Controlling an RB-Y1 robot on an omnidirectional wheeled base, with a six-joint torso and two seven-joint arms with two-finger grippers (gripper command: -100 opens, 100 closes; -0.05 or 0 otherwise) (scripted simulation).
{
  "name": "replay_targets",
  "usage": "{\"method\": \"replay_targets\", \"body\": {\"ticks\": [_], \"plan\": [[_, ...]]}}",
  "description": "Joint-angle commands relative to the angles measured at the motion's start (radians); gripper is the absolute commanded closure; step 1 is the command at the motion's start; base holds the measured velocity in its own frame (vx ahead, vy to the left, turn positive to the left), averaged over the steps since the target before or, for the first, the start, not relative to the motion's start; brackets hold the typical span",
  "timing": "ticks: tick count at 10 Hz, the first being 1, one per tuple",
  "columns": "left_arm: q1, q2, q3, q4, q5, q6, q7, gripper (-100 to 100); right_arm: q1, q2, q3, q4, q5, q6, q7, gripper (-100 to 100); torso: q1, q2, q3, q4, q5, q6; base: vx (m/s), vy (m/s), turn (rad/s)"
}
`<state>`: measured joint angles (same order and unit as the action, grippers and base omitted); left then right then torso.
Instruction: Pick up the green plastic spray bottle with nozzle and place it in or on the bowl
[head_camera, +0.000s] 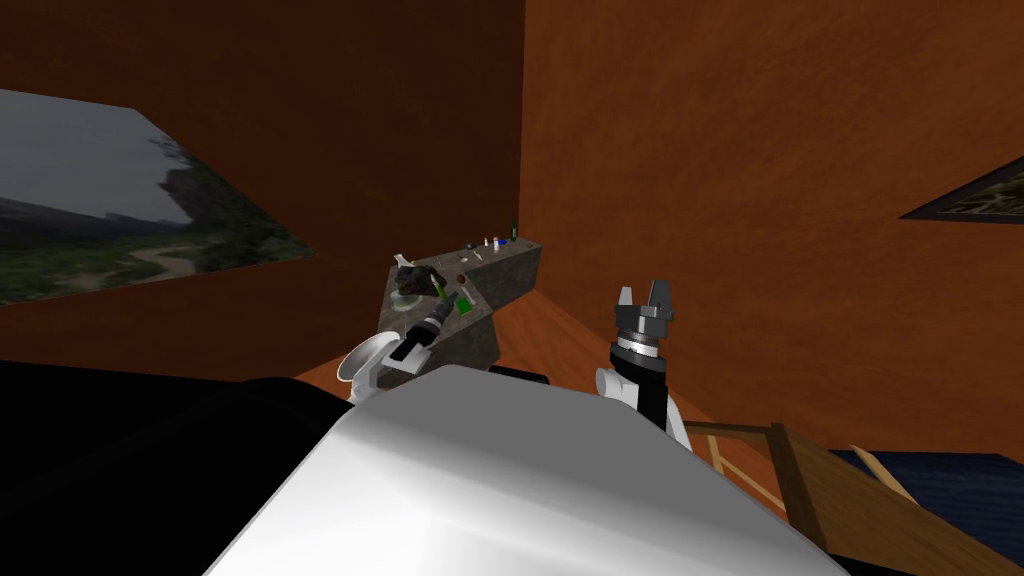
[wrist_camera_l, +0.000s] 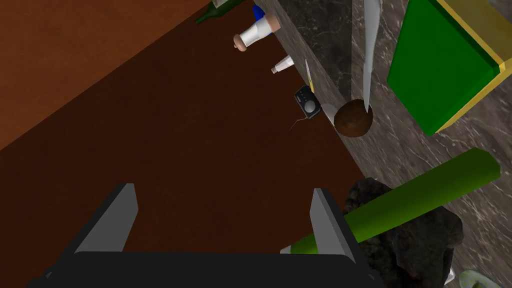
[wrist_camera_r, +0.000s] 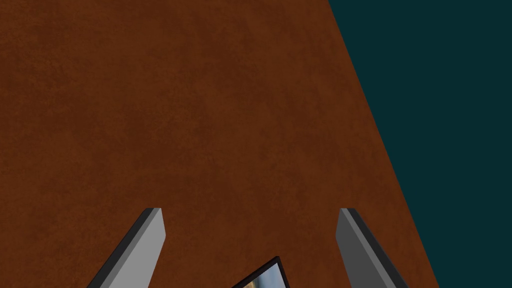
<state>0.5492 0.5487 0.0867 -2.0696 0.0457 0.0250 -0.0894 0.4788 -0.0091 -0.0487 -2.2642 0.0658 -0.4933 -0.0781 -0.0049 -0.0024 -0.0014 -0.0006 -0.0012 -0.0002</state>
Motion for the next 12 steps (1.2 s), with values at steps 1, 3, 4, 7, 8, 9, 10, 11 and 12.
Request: {"method": "replay_targets", "body": {"ticks": [1,3,4,7,8,9,10,11,12], "plan": [[-0.002,0.016,0.003,0.013,0.004,0.042,-0.007,-100,0.0,0.0,0.0,0.0,0.0,0.0,0.0,0,0.0,0.0,0.0,0.0,0.0,0.0,0.038,-0.062,-0.009],[0.0,0.049,0.01,0.028,0.014,0.089,-0.015,-100,0.0,0.0,0.0,0.0,0.0,0.0,0.0,0,0.002,0.0,0.0,0.0,0.0,0.0,0.029,-0.042,-0.026],[0.002,0.083,0.018,0.043,0.024,0.124,-0.023,-100,0.0,0.0,0.0,0.0,0.0,0.0,0.0,0,0.003,0.001,0.0,0.0,0.0,0.0,0.022,-0.046,-0.035],[0.003,0.117,0.025,0.059,0.034,0.183,-0.032,-100,0.0,0.0,0.0,0.0,0.0,0.0,0.0,0,0.002,0.001,0.0,0.0,0.0,0.0,0.028,-0.043,-0.023],[0.004,0.152,0.033,0.076,0.043,0.219,-0.04,-100,0.0,0.0,0.0,0.0,0.0,0.0,0.0,0,0.002,0.001,0.0,0.0,0.0,0.0,0.032,-0.051,-0.035],[0.005,0.187,0.04,0.094,0.053,0.254,-0.048,-100,0.0,0.0,0.0,0.0,0.0,0.0,0.0,0,0.002,0.001,0.0,0.0,0.0,0.0,0.056,-0.065,-0.051],[0.005,0.187,0.04,0.094,0.053,0.277,-0.048,-100,0.0,0.0,0.0,0.0,0.0,0.0,0.0,0,0.001,-0.001,0.0,0.0,0.0,0.0,0.04,-0.053,-0.014],[0.006,0.223,0.047,0.111,0.063,0.302,-0.056,-100,0.0,0.0,0.0,0.0,0.0,0.0,0.0,0,0.001,0.0,0.0,0.0,0.0,0.0,0.035,-0.06,-0.033],[0.006,0.223,0.047,0.111,0.063,0.323,-0.056,-100,0.0,0.0,0.0,0.0,0.0,0.0,0.0,0,0.001,0.0,0.0,0.0,0.0,0.0,0.025,-0.044,-0.016]]}}
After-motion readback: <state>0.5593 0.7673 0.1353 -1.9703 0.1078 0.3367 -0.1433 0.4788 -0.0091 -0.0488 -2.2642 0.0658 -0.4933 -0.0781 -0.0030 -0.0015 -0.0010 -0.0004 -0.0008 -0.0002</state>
